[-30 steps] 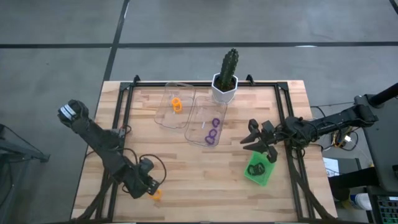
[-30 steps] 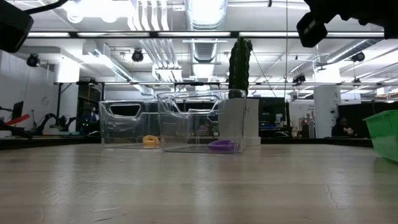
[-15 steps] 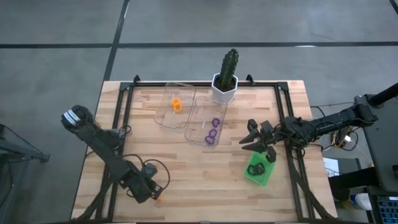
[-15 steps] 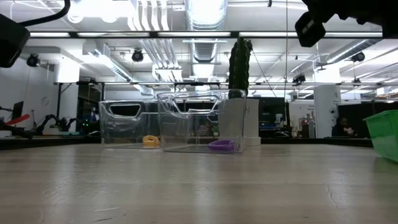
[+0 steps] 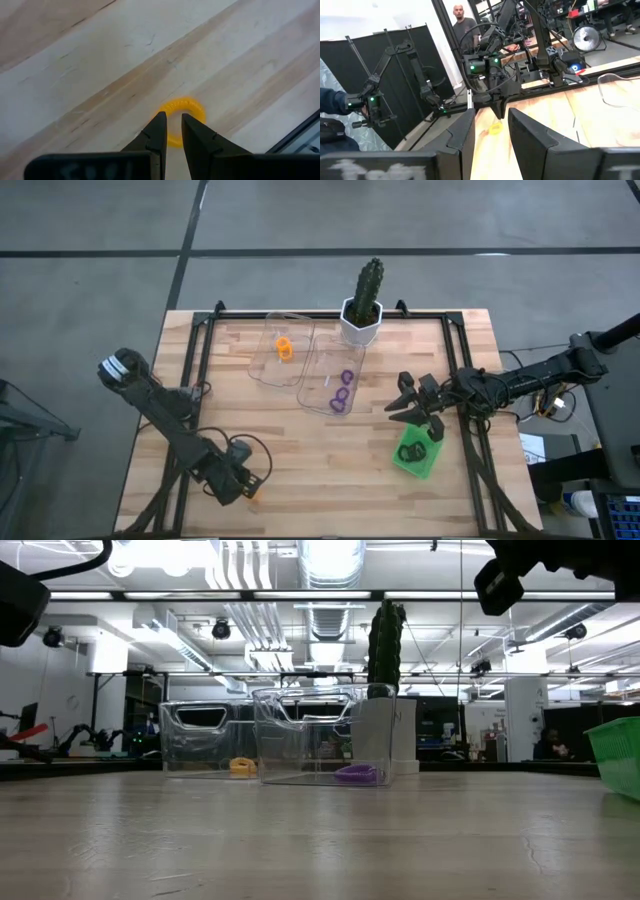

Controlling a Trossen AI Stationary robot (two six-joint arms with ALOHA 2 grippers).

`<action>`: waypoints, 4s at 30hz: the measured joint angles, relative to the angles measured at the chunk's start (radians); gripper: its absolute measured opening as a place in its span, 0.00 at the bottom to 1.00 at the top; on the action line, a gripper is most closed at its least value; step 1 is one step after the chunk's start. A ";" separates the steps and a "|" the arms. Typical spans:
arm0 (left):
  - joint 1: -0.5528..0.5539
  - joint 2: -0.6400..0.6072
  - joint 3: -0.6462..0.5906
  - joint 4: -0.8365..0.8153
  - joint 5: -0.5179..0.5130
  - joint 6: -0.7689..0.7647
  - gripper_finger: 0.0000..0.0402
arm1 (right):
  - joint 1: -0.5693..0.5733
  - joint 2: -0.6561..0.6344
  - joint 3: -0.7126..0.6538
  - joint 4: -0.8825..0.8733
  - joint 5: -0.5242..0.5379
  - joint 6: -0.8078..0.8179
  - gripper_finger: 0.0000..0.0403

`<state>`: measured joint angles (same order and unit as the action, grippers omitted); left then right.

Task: Sort spring keychains
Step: Put the yellow spring keychain into the left transparent bin

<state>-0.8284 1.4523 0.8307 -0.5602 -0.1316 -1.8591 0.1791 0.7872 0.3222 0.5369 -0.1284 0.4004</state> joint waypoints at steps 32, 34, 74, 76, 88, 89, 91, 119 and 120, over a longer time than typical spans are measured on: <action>-0.004 -0.001 -0.001 0.065 -0.022 0.062 0.30 | 0.000 0.000 0.001 0.000 -0.002 0.000 0.28; -0.004 -0.001 -0.001 0.098 -0.011 0.111 0.30 | 0.000 0.000 0.001 0.000 -0.002 0.000 0.28; 0.004 0.197 0.009 0.029 0.134 0.005 0.30 | 0.000 0.000 0.001 0.000 0.000 -0.001 0.28; 0.007 0.210 0.009 0.024 0.136 0.004 0.30 | 0.000 0.000 0.001 0.000 0.000 0.006 0.28; 0.018 0.260 0.010 -0.023 0.137 -0.047 0.04 | 0.000 0.000 0.001 0.000 0.000 0.011 0.28; 0.020 0.256 0.010 -0.025 0.130 -0.048 0.04 | 0.000 0.000 0.001 0.000 0.000 0.011 0.28; 0.027 0.241 0.008 -0.030 0.122 -0.047 0.04 | 0.000 0.000 0.001 0.000 0.000 0.012 0.28; 0.029 -0.403 -0.029 0.839 -0.602 1.451 0.03 | 0.000 0.000 0.001 -0.003 -0.001 0.007 0.28; 0.029 -0.409 -0.036 0.900 -0.577 1.516 0.03 | 0.000 0.000 0.001 -0.003 -0.001 0.007 0.28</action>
<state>-0.7994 1.0428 0.7948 0.3394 -0.7084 -0.3432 0.1787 0.7868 0.3229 0.5335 -0.1291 0.4076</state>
